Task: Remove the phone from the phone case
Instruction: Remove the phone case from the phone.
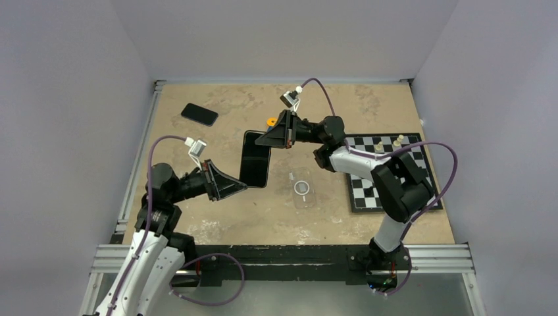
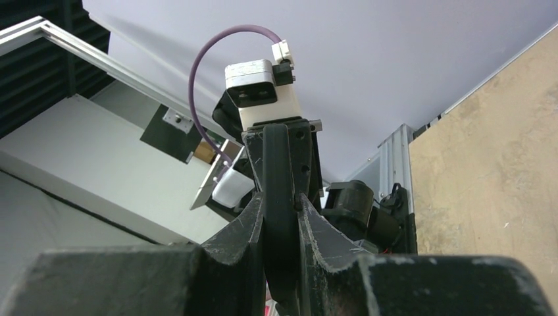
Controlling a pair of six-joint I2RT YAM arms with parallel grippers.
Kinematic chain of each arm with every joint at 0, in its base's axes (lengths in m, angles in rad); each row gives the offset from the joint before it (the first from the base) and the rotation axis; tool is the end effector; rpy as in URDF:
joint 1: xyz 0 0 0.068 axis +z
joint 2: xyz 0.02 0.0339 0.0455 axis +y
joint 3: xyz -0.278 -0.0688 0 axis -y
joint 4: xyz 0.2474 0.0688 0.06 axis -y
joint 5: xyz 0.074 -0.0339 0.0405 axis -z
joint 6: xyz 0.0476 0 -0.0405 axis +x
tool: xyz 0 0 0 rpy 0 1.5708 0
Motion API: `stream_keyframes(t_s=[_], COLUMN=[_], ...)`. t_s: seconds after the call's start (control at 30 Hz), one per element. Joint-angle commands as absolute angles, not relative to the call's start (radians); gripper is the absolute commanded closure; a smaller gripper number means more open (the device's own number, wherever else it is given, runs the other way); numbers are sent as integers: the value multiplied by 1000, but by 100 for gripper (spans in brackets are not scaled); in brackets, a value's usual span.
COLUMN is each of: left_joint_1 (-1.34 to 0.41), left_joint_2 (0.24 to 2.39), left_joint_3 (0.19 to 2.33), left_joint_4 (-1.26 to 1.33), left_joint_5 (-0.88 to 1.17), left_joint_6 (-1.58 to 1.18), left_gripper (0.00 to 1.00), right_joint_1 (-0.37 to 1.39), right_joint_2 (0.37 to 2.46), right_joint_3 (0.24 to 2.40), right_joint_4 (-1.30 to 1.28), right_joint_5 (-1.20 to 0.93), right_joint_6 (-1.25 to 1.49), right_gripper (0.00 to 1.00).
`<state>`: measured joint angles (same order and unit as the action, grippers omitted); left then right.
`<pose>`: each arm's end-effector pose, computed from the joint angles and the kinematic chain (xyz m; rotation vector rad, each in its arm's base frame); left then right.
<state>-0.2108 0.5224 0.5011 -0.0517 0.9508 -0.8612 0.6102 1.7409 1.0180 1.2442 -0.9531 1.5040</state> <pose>0.1181 -0.0649 0.2995 0.2260 1.8570 -1.5479 0.2895 0.2498 0.3194 -0.4686 1.6212 2.2145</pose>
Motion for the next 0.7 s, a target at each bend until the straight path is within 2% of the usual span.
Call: stream_keyframes(t_s=[0.0,0.1,0.17,0.3,0.37,0.47,0.67], left_joint_1=[-211,-210,-211,-210,-210,-210,-211], left_joint_2=[527,544,559,557,555,557,568], left_joint_3=[501,518,536,523,529,539,544], left_joint_4=[-42,-133,-185,-164,-166,-161,-32], left_joint_5=[907,880,866,872,880,905,1022], left_joint_6=[-802,-769,-750,-763,-750,-716,-682], left_gripper=[100,98,90,85,89,100,100], right_joint_1=[633,633,635,638,639,642,658], right_joint_2=[1742,1746,1749,1766,1773,1783,1806], right_joint_3=[1057,1056,1058,1066,1061,1054,1089], right_joint_4=[1398,1413,1414,1436,1454,1469,1464], right_joint_5=[-932,-925,-923,-936,-940,-949,-1016], right_joint_6=[1658,1671,1673,1689,1699,1720,1804], right_gripper=[100,100,100,100,100,100,100])
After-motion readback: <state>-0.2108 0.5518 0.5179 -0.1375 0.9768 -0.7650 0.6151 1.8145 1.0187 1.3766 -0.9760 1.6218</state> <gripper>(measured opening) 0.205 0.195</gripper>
